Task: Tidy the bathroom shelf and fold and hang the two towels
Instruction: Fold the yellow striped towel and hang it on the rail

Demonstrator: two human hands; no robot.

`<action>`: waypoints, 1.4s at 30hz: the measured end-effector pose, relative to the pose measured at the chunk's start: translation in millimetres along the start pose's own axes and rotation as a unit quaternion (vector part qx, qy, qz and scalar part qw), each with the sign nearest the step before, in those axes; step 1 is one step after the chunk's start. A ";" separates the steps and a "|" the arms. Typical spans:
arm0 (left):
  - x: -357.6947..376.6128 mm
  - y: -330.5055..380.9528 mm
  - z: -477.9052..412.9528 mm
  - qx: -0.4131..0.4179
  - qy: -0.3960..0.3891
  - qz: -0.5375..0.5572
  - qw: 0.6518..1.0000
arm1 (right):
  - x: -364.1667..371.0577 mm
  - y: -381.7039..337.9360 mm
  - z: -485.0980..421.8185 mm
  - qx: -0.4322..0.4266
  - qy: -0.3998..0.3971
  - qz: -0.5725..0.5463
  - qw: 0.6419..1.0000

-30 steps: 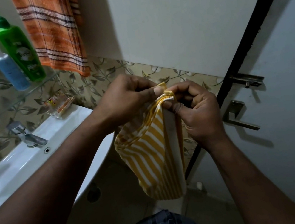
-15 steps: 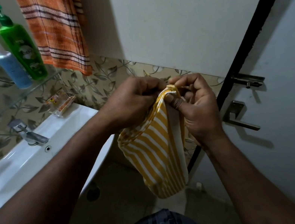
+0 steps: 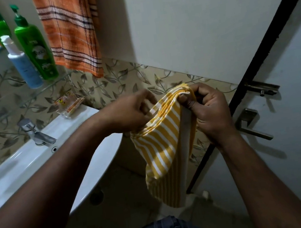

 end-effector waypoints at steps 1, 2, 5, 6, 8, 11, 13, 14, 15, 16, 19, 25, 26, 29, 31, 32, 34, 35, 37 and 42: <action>5.8 -8.4 0.0 -0.026 -0.038 -0.016 0.999 | -1.9 -0.2 -0.4 -0.008 0.005 0.003 1.000; 10.7 -15.9 1.0 -0.048 -0.068 -0.009 0.997 | -4.2 0.0 -1.2 -0.013 0.015 0.009 1.000; 6.4 -30.3 9.0 -0.094 -0.103 0.065 0.988 | -7.6 5.8 -4.7 -0.026 0.032 0.052 0.998; -2.0 -31.5 9.5 -0.098 -0.093 0.073 0.988 | -9.0 9.9 -6.2 -0.024 0.036 0.066 0.997; -18.3 -30.4 9.2 -0.098 -0.048 0.084 0.991 | -10.7 18.9 -7.3 -0.019 0.049 0.089 0.995; -25.9 -19.8 12.0 -0.019 -0.020 0.099 0.995 | -11.3 26.3 -7.3 -0.020 0.081 0.107 0.991; -25.5 -12.3 15.9 0.068 -0.017 0.064 0.995 | -11.1 27.2 -9.0 -0.024 0.105 0.112 0.988; -25.7 -8.7 17.1 0.101 -0.012 0.041 0.994 | -11.1 27.8 -10.0 -0.023 0.113 0.110 0.987; -26.5 -5.9 17.0 0.123 -0.002 0.022 0.992 | -11.7 28.5 -11.1 -0.022 0.119 0.109 0.987; -28.1 -4.2 15.9 0.137 0.016 0.012 0.990 | -12.9 29.2 -12.2 -0.021 0.125 0.106 0.986; -31.2 -4.3 12.6 0.139 0.078 0.010 0.987 | -16.5 28.5 -13.2 -0.017 0.127 0.081 0.988; -38.3 1.0 14.0 0.145 0.093 -0.105 0.980 | -14.0 17.6 -13.4 -0.002 0.119 0.047 0.992; -37.7 2.1 14.3 0.157 0.081 -0.133 0.975 | -13.9 18.0 -14.1 0.005 0.125 0.041 0.991; -35.3 2.9 15.7 0.169 0.070 -0.215 0.959 | -17.2 17.6 -17.8 0.027 0.141 0.021 0.989; -36.6 3.9 15.7 0.184 0.118 -0.254 0.942 | -18.1 17.4 -21.0 0.044 0.134 0.000 0.990; -38.0 4.9 16.4 0.182 0.151 -0.245 0.940 | -18.5 16.9 -22.7 0.053 0.127 -0.017 0.990; -40.2 2.4 17.9 0.158 0.211 -0.167 0.950 | -18.3 14.4 -26.4 0.066 0.110 -0.061 0.990; -40.6 2.1 18.8 0.149 0.233 -0.114 0.954 | -18.1 12.4 -28.4 0.070 0.100 -0.088 0.989; -42.2 0.8 18.1 0.146 0.259 -0.015 0.955 | -16.3 6.0 -30.9 0.073 0.086 -0.129 0.985; -57.4 11.0 4.9 0.194 0.312 0.212 0.906 | -6.6 -13.2 -37.8 0.058 0.116 -0.173 0.976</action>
Point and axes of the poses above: each hand's wrist, its own z-axis away from the middle knuckle, its own x-axis out of the palm, y = z × x, the point moved 4 cm from there along -z, towards the middle knuckle, and after that the axes turned 12 degrees about x, right-handed, at the moved point
